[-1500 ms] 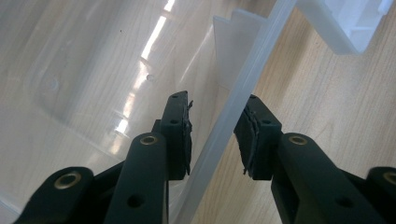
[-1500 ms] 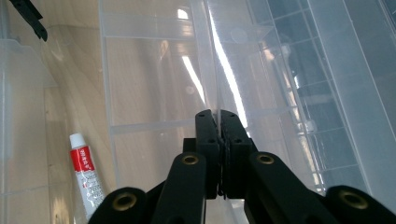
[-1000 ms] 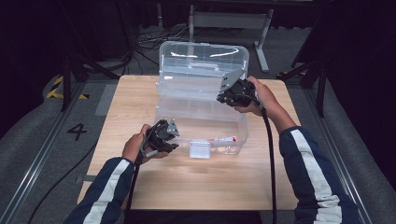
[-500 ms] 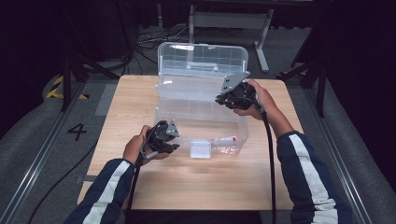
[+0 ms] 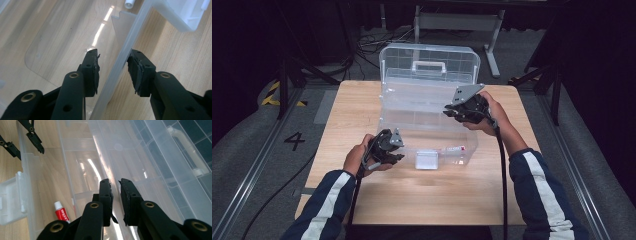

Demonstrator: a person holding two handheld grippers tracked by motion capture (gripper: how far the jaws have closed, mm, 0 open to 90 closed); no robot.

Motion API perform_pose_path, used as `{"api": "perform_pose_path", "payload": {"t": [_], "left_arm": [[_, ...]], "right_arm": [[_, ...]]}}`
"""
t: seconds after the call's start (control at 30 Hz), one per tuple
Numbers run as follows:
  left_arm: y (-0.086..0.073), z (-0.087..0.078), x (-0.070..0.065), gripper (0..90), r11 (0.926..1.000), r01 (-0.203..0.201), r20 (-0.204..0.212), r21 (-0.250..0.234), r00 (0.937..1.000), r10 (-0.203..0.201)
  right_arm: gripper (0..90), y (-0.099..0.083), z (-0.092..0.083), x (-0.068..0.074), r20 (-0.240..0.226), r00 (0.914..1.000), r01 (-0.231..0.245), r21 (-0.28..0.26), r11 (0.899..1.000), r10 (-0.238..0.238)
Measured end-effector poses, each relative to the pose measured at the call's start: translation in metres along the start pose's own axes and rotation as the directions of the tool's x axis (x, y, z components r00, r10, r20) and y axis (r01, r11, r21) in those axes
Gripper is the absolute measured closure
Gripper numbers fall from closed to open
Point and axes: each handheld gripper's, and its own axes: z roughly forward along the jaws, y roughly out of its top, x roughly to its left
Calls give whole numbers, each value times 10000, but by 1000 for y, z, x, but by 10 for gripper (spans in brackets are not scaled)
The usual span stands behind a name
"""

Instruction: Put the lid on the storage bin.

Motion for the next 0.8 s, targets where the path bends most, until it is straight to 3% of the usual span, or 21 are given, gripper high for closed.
{"api": "perform_pose_path", "payload": {"t": [0.4,0.57,0.6,0.67,0.8], "left_arm": [[2,1,-4,591,9993,-351,-319,123,9989,354],[3,-1,-5,620,9996,-268,-282,-96,9993,265],[5,-4,-6,620,9986,-234,-140,-483,9996,227],[11,-5,-10,678,9974,-618,-330,-361,9976,606],[11,-4,-10,676,9974,-583,-238,-417,9981,573]], "right_arm": [[770,-9,0,5,-17,9971,-759,-704,9946,759],[763,-10,-1,9,172,9974,-680,-736,9950,694],[764,-11,-1,11,287,9980,-546,-778,9955,570],[755,-13,-1,17,555,9974,-417,-886,9952,468],[750,-16,-1,19,534,9966,-568,-1137,9919,632]]}}
